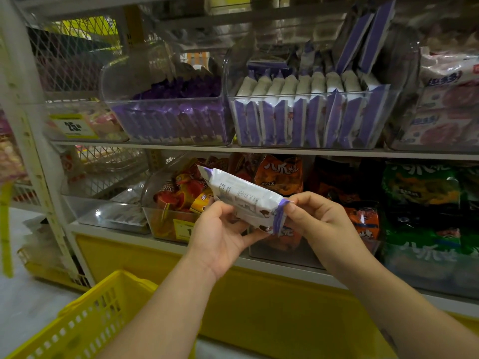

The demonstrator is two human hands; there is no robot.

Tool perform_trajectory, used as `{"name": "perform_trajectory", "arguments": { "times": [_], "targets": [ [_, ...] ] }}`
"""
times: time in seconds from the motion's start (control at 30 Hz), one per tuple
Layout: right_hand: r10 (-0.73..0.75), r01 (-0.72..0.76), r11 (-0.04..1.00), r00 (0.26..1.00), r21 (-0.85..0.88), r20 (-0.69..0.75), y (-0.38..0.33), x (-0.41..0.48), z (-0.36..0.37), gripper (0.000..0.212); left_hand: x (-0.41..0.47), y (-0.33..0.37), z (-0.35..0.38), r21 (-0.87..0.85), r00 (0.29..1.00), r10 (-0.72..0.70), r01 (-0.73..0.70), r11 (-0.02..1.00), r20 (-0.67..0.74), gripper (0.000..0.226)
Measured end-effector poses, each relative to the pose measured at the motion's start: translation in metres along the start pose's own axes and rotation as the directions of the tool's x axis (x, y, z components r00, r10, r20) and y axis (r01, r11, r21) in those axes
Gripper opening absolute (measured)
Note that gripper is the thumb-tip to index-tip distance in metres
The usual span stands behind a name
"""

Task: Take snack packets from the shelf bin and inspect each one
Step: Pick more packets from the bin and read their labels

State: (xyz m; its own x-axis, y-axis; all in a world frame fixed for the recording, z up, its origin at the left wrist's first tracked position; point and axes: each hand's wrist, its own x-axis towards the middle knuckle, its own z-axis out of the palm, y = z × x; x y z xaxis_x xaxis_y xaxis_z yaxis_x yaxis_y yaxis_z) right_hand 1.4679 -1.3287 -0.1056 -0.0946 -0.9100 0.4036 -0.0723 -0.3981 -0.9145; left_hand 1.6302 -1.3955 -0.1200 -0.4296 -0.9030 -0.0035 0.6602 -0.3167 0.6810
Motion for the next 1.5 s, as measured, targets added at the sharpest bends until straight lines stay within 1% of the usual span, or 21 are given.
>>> {"name": "perform_trajectory", "arguments": {
  "times": [0.13,0.3,0.37,0.43,0.5,0.57,0.6,0.63,0.7,0.73,0.77,0.83,0.9,0.97,1.07,1.17,1.2,1.3,1.4,1.43,1.5],
  "targets": [
    [0.001,-0.002,0.998,1.0,0.055,0.02,0.002,0.0,-0.003,0.015,-0.002,-0.002,0.001,-0.045,1.0,0.013,-0.012,0.999,0.004,0.033],
    [0.022,-0.025,0.992,1.0,0.121,0.021,0.002,0.001,-0.003,0.013,-0.005,-0.002,0.004,-0.032,1.0,0.006,-0.006,0.999,0.009,0.033],
    [0.052,-0.051,0.972,0.999,0.228,0.0,-0.001,0.002,-0.002,0.016,-0.007,-0.002,0.008,0.079,0.998,0.054,-0.055,0.995,0.012,0.036],
    [0.059,-0.048,0.953,0.998,0.3,-0.028,-0.007,0.002,0.0,0.021,-0.01,-0.003,0.014,0.243,0.989,0.145,-0.146,0.959,0.021,0.05],
    [0.042,-0.024,0.948,0.998,0.317,-0.051,-0.015,0.002,0.002,0.024,-0.012,-0.003,0.02,0.367,0.971,0.216,-0.237,0.899,0.099,0.067],
    [0.009,0.017,0.95,0.997,0.312,-0.079,-0.023,0.002,0.002,0.02,-0.013,0.005,0.026,0.402,0.948,0.257,-0.314,0.86,0.19,0.075],
    [-0.014,0.042,0.959,0.995,0.28,-0.1,-0.028,0.002,0.002,0.018,-0.013,0.011,0.029,0.41,0.932,0.288,-0.355,0.84,0.218,0.077],
    [-0.051,0.074,0.975,0.992,0.207,-0.114,-0.033,0.003,0.001,0.025,-0.013,0.018,0.032,0.428,0.916,0.32,-0.397,0.812,0.242,0.081],
    [-0.174,0.173,0.985,0.983,-0.021,-0.058,-0.047,0.005,-0.005,0.057,-0.012,0.034,0.043,0.513,0.883,0.379,-0.47,0.718,0.279,0.087],
    [-0.236,0.233,0.96,0.972,-0.158,0.002,-0.056,0.006,-0.008,0.07,-0.012,0.042,0.051,0.565,0.865,0.408,-0.5,0.657,0.293,0.088],
    [-0.289,0.296,0.902,0.955,-0.314,0.071,-0.066,0.009,-0.011,0.078,-0.012,0.049,0.059,0.608,0.847,0.433,-0.525,0.596,0.307,0.086],
    [-0.345,0.397,0.676,0.915,-0.62,0.21,-0.087,0.017,-0.016,0.08,-0.011,0.062,0.079,0.662,0.818,0.469,-0.557,0.501,0.333,0.08],
    [-0.318,0.421,0.488,0.902,-0.764,0.293,-0.105,0.029,-0.021,0.085,-0.012,0.073,0.1,0.703,0.789,0.492,-0.582,0.409,0.367,0.074],
    [-0.308,0.411,0.423,0.903,-0.807,0.299,-0.121,0.044,-0.025,0.095,-0.012,0.083,0.12,0.74,0.766,0.504,-0.594,0.317,0.399,0.069],
    [-0.363,0.448,0.433,0.881,-0.782,0.304,-0.143,0.065,-0.028,0.097,-0.009,0.095,0.148,0.761,0.752,0.488,-0.604,0.238,0.444,0.057],
    [-0.442,0.491,0.463,0.849,-0.738,0.288,-0.156,0.087,-0.033,0.088,0.002,0.106,0.172,0.716,0.757,0.408,-0.637,0.287,0.51,0.039],
    [-0.457,0.485,0.489,0.85,-0.725,0.261,-0.159,0.094,-0.035,0.083,0.006,0.109,0.179,0.708,0.761,0.373,-0.64,0.298,0.531,0.039],
    [-0.43,0.436,0.611,0.884,-0.661,0.184,-0.164,0.116,-0.045,0.064,0.03,0.119,0.194,0.734,0.777,0.285,-0.627,0.262,0.561,0.055],
    [-0.404,0.389,0.622,0.903,-0.68,0.147,-0.168,0.137,-0.059,0.055,0.059,0.131,0.201,0.785,0.779,0.296,-0.606,0.128,0.553,0.054],
    [-0.393,0.373,0.614,0.909,-0.696,0.141,-0.17,0.143,-0.063,0.052,0.069,0.136,0.201,0.798,0.763,0.332,-0.601,0.048,0.555,0.053],
    [-0.379,0.353,0.589,0.915,-0.727,0.138,-0.173,0.156,-0.072,0.047,0.088,0.148,0.199,0.806,0.716,0.379,-0.564,-0.182,0.586,0.05]
  ]
}}
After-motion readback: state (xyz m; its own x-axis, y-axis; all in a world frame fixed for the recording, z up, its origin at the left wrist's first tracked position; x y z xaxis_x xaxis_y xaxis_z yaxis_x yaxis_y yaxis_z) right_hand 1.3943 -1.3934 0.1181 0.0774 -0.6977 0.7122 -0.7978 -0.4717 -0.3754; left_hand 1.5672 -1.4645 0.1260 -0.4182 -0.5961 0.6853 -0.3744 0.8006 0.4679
